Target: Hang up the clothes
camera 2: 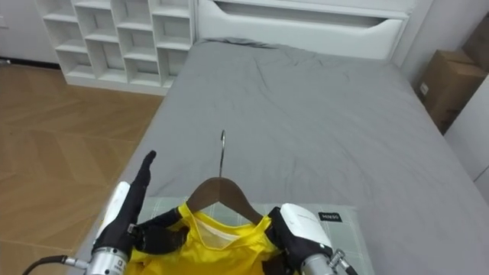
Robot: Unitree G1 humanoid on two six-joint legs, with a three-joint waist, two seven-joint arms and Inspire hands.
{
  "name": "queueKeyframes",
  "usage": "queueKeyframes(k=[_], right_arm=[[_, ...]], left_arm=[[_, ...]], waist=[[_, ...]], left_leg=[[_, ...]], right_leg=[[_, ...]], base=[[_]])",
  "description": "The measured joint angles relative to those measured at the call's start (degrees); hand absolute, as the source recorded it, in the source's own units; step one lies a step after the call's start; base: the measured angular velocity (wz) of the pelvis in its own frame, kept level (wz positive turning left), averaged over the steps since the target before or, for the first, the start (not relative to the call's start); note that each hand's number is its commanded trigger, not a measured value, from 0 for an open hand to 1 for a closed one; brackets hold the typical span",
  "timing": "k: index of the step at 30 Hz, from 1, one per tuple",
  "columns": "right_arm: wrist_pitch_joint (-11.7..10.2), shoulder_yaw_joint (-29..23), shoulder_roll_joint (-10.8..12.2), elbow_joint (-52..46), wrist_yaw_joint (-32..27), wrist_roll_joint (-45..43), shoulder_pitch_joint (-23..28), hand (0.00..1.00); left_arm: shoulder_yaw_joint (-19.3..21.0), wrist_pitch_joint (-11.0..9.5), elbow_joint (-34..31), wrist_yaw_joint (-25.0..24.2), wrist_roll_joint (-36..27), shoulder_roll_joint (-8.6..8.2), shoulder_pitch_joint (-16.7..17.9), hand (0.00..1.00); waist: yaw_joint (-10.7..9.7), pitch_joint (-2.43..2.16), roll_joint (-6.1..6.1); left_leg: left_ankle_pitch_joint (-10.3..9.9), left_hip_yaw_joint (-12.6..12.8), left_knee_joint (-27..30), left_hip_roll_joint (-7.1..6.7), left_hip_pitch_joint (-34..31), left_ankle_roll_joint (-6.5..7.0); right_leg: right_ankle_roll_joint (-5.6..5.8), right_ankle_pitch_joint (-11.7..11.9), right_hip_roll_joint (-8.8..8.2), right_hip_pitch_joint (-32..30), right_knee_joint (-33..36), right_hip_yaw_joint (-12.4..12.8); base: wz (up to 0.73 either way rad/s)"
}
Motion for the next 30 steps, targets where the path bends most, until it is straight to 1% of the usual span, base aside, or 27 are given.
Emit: queueKeyframes(k=[3, 5, 7, 10, 14, 17, 20, 22, 24, 30], right_arm=[[0.0, -0.2, -0.3, 0.0, 0.0, -0.1, -0.1, 1.0], [0.0, -0.3, -0.5, 0.2, 0.0, 0.0, -0.4, 1.0], [0.0, -0.4, -1.5, 0.3, -0.1, 0.4, -1.0, 1.0], [0.0, -0.4, -2.6, 0.3, -0.7, 0.4, -1.7, 1.0], [0.0, -0.5, -2.7, 0.3, -1.5, 0.4, -1.8, 1.0], [0.0, -0.5, -2.6, 1.6, -2.4, 0.4, -2.4, 1.0], [0.3, -0.6, -2.6, 5.3, -3.4, 0.7, -4.4, 1.0], [0.3, -1.6, -2.4, 8.0, -3.7, 0.6, -6.2, 1.0], [0.3, -2.7, -2.5, 9.4, -4.0, 0.6, -7.1, 1.0], [0.4, -4.6, -2.5, 9.6, -5.0, 0.5, -7.1, 1.0]], left_arm=[[-0.3, 0.0, 0.0, -1.0, 0.0, 0.24, 0.0, 0.0], [-0.3, 0.0, 0.0, -1.1, -0.2, 0.21, 0.0, 0.0], [-0.5, 0.0, 0.0, -1.4, -0.3, 0.31, 0.0, 0.0], [-1.0, 0.1, 0.0, -2.1, -0.4, 0.61, 0.0, 0.0], [-1.0, 0.2, 0.1, -2.2, -0.6, 0.86, 0.0, 0.0], [-0.8, 1.0, 0.4, -2.2, -0.4, 0.88, 0.0, 0.0], [-0.5, 1.7, 1.5, -2.2, -0.5, 0.89, 0.0, 0.0], [-0.2, 2.3, 1.9, -2.3, -0.3, 0.9, 0.0, 0.0], [0.0, 2.3, 1.9, -2.3, -0.4, 0.99, 0.0, 0.0], [0.4, 2.6, 2.5, -2.4, -0.2, 1.12, -0.1, 0.0]], waist=[[-0.1, 0.03, 0.06], [-0.2, 0.03, 0.06], [-0.5, 0.02, 0.06], [-0.4, -0.03, -0.03], [-0.2, -0.08, -0.1], [-0.2, -0.09, -0.1], [-0.1, -0.11, -0.12], [-0.3, -0.11, -0.13], [-0.4, -0.12, -0.14], [-0.6, -0.16, -0.15]], left_leg=[[0.0, -0.1, 0.0, -0.02, -0.6, 0.0], [0.0, -0.1, 0.1, -0.05, -0.8, -0.03], [0.0, -0.2, 0.3, -0.06, -0.9, -0.03], [0.0, -0.3, 0.4, -0.07, -1.0, -0.03], [0.0, -0.1, 0.4, -0.05, -0.7, -0.03], [0.0, -0.1, 0.5, -0.06, -0.7, -0.02], [0.1, 0.0, 0.5, -0.07, -0.7, 0.03], [0.1, -0.1, 0.6, -0.14, -0.8, 0.07], [0.1, -0.2, 0.7, -0.22, -0.8, 0.12], [0.3, -0.3, 0.8, -0.65, -0.9, 0.4]], right_leg=[[0.0, 0.0, 0.04, -0.4, 0.0, 0.2], [0.0, 0.0, 0.0, -0.5, 0.0, -0.4], [0.0, 0.0, -0.11, -0.5, 0.0, -1.3], [0.0, 0.0, -0.15, -0.5, 0.0, -1.5], [0.0, 0.0, -0.18, -0.5, 0.0, -1.4], [0.0, 0.0, -0.24, -0.5, 0.0, -1.4], [0.0, 0.0, -0.68, -0.5, 0.0, -1.3], [0.0, 0.0, -0.7, -0.4, 0.0, -1.3], [0.01, 0.0, -0.68, -0.3, 0.0, -1.3], [0.21, -0.1, -0.77, 0.0, 0.0, -1.4]], base=[[0.0], [0.02], [0.07], [0.04], [0.01], [0.0], [-0.01], [0.0], [0.04], [0.0]])
